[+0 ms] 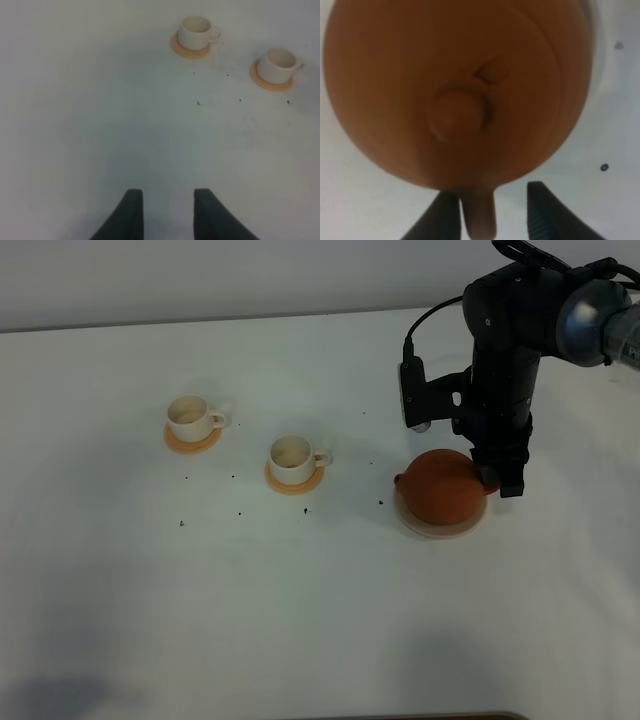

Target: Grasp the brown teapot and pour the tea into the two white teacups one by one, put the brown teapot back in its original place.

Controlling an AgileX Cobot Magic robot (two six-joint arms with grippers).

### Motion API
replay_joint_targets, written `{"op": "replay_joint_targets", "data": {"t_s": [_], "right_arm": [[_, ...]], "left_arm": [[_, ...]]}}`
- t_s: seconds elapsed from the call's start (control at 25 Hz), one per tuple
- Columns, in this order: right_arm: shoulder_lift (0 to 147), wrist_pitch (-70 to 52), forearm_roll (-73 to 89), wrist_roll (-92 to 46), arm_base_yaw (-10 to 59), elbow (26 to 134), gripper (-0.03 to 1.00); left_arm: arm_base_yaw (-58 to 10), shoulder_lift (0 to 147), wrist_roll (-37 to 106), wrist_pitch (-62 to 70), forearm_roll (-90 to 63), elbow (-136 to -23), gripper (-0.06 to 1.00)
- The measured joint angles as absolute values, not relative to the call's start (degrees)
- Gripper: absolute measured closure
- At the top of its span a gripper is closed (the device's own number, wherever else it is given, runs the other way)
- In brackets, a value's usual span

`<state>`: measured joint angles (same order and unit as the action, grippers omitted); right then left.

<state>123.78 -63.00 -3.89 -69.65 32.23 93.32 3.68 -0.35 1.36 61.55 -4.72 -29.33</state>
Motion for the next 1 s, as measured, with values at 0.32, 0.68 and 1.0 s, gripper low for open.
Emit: {"op": "replay_joint_targets", "data": {"t_s": [0.32,0.68,1.0], "right_arm": [[123.8,-63.1,-3.7,-70.8,32.2,93.3,0.72],[123.8,-63.4,-3.4,-72.0,32.2,93.3,0.88],[123.8,-64.0,-2.9,-72.3,32.2,93.3,0.88]], "left_arm": [[3.7,-0.4,1.4,61.6,-4.7,-29.3,0.69],[3.7,-0.4,1.4,61.6,-4.7,-29.3,0.69],[3.7,-0.4,1.3,61.6,-4.7,-29.3,0.69]]}}
